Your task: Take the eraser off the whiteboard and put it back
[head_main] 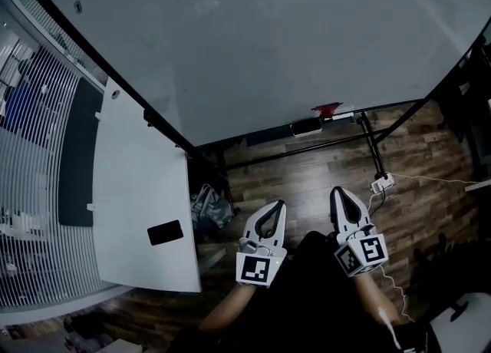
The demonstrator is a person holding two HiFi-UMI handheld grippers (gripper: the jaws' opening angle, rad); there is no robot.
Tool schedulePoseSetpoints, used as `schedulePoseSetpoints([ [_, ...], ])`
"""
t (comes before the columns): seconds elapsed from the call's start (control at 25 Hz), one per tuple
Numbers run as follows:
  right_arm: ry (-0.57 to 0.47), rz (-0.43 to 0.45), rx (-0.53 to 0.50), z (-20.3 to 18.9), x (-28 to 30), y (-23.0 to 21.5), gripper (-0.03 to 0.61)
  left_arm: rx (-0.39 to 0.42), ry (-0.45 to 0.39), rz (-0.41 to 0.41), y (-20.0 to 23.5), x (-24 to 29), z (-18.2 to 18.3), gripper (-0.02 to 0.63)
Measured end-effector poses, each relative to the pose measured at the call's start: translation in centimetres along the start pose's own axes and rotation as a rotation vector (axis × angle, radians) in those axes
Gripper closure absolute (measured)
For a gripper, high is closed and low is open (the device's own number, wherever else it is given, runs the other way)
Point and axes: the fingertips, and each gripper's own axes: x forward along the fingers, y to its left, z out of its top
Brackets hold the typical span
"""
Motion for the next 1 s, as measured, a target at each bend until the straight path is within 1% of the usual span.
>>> schedulePoseSetpoints([
  [0.24,0.022,-0.018,-0.032,-0.3,0.2,0.3,0.563,-0.014,-0.009,0.001,0.6,-0.2,0.2,0.607],
  [0.44,0.015,0.005,0.02,-0.5,1.5,0.3,0.563,-0.014,-0.016,0.01,1.4,0.7,0.2,0.607],
  [0.6,0.019,0.018,0.035,-0.2,2.8,-0.4,0.563,-0.014,-0.022,0.022,2.0,1.9,0.5,0.607],
  [0.8,0.032,0.014,0.068,-0.2,4.5,-2.1,0.563,-0.016,-0.016,0.022,2.3,4.0,0.5,0.607],
  [0.92,0.066,0.0,0.078,-0.9,5.5,-3.4,0.563,-0.025,-0.002,0.025,2.6,5.1,0.1,0.607],
  [1.0,0.06,0.003,0.105,-0.8,6.4,-3.8,0.563,-0.025,0.009,0.025,2.9,5.8,-0.1,0.607],
])
